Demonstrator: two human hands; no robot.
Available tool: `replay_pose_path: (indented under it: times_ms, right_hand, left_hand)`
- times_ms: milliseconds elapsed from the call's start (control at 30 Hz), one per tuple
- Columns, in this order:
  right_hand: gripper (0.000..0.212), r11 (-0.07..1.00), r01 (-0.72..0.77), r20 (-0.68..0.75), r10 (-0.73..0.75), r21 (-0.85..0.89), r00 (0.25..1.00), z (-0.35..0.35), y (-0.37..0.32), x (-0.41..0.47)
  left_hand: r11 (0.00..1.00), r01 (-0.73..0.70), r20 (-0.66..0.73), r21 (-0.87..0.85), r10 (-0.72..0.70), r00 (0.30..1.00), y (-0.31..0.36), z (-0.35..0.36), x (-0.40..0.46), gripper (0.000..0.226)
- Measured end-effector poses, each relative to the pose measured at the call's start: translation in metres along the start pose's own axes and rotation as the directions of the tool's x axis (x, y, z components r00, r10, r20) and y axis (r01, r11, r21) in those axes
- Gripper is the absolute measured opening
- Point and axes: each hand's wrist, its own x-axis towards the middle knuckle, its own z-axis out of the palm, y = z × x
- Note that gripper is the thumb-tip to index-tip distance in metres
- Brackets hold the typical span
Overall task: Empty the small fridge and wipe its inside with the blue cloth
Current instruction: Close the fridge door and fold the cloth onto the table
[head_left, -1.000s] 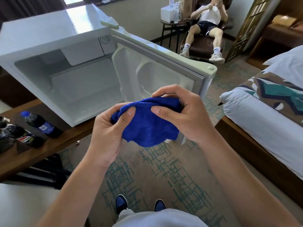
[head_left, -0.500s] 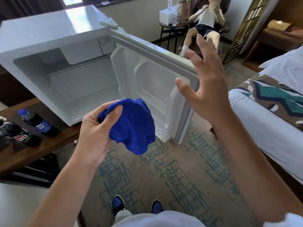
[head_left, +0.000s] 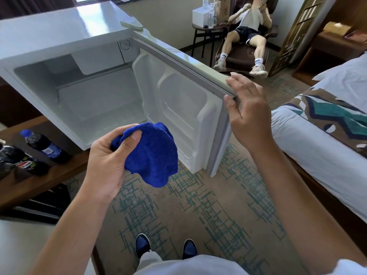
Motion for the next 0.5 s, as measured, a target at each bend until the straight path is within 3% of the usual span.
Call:
replay_pose_path:
  times_ms: [200,367,500]
  right_hand:
    - [0.036,0.989,0.122,-0.035,-0.120,0.086,0.992,0.008,-0.021,-0.017]
    - [0.026,0.930,0.331,-0.133,-0.312,0.161,0.941,0.019,-0.043,-0.030]
    - [0.031,0.884,0.366,-0.115,-0.348,0.291,0.930,0.030,-0.066,-0.039]
  left_hand:
    - [1.000,-0.009,-0.022,0.025,0.009,1.000,0.000,-0.014,0.001,0.018]
    - [0.997,-0.033,-0.058,0.067,0.037,0.998,0.001,-0.038,0.003,0.017]
    - [0.997,-0.022,-0.119,0.077,0.032,0.992,0.002,-0.065,0.004,0.018]
